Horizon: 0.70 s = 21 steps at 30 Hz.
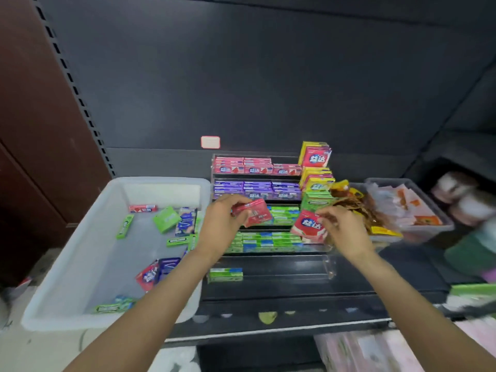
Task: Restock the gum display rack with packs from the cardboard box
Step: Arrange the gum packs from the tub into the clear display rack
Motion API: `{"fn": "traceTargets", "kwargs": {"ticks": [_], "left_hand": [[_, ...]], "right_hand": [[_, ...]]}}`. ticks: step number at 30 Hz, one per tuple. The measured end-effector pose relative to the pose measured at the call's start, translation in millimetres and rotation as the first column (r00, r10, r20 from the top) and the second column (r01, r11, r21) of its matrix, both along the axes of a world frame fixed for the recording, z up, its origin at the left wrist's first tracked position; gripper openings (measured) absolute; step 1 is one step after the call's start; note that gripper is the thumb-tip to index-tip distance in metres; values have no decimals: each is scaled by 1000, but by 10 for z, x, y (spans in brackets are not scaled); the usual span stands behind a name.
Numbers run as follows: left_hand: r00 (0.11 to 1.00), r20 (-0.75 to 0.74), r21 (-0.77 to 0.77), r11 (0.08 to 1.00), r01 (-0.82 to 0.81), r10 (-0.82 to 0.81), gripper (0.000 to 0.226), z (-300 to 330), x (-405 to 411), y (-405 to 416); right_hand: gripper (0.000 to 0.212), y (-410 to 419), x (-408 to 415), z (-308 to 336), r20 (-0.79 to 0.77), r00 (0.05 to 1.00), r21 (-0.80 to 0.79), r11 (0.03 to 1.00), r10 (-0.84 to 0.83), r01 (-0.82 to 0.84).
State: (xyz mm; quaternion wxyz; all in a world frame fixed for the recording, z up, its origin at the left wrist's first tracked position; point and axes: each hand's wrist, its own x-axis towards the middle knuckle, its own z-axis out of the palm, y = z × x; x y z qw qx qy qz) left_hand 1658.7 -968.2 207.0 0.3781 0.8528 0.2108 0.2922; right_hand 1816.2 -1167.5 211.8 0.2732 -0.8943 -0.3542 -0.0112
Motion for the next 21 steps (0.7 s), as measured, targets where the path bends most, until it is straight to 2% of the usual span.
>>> {"fn": "traceTargets", "kwargs": {"ticks": [8,13,16,21], "left_hand": [[999,-41,-65,998,9,-12,21,-95,431,-501],[998,-62,-36,999,-28,26,21,-109,526,-573],[996,-83,-40,999,-28,25,21,-116,563,-576],[993,-113,-47,999,-25,19,21,-139,588,-585]], "right_hand": [[22,-271,482,-189,88,993,-172,983,80,-64],[28,-213,539,-256,158,973,-303,946,170,-116],[26,-183,561,-334,249,941,-294,944,229,-152],[17,-112,533,-449,311,912,-266,946,268,-187]]}}
